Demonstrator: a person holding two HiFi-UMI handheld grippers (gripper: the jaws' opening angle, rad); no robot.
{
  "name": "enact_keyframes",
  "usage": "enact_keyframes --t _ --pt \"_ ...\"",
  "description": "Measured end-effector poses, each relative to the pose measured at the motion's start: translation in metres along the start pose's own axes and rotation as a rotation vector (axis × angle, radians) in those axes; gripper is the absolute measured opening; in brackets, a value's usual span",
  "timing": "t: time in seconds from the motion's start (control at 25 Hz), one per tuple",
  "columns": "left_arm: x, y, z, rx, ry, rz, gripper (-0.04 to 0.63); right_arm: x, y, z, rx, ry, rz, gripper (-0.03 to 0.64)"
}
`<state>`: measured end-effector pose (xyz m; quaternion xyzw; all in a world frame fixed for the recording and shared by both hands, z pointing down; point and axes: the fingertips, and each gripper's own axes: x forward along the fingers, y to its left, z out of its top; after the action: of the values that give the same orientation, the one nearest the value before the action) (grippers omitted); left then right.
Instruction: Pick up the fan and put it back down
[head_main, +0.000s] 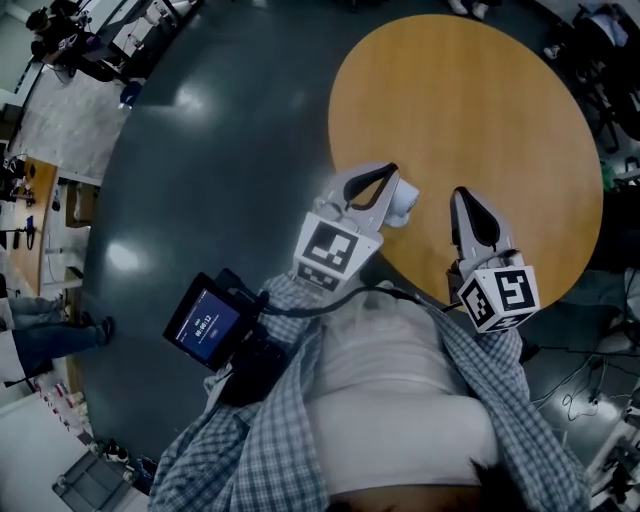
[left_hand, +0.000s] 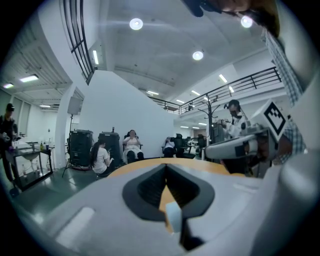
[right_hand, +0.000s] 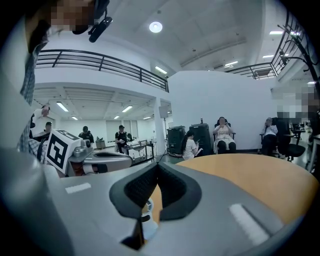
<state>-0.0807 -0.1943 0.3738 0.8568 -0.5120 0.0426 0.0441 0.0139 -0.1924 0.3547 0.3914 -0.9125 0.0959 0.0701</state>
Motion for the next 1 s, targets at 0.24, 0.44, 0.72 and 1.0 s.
enact_keyframes --t 0.24,0.44,0.72,1.0 --pt "0.0011 0.003 0.003 -0.002 -0.003 0.011 0.0 -0.0026 -0.0019 0.0028 -0.005 0.002 -0.005 0.002" --pt "0.0012 0.0028 0.0035 -0.007 -0.001 0.013 0.0 -0.0054 -0.0033 0.0015 0.001 0.006 -0.011 0.002" --pt "0.001 -0.0028 0.0002 0.048 0.019 -0.005 0.0 -0.0031 -0.0001 -0.0006 0.006 0.004 -0.008 0.002" --pt "-0.0014 -0.0005 -0.0033 0.027 0.009 -0.003 0.0 -0.0044 0.0009 -0.0031 0.0 -0.006 -0.018 0.002"
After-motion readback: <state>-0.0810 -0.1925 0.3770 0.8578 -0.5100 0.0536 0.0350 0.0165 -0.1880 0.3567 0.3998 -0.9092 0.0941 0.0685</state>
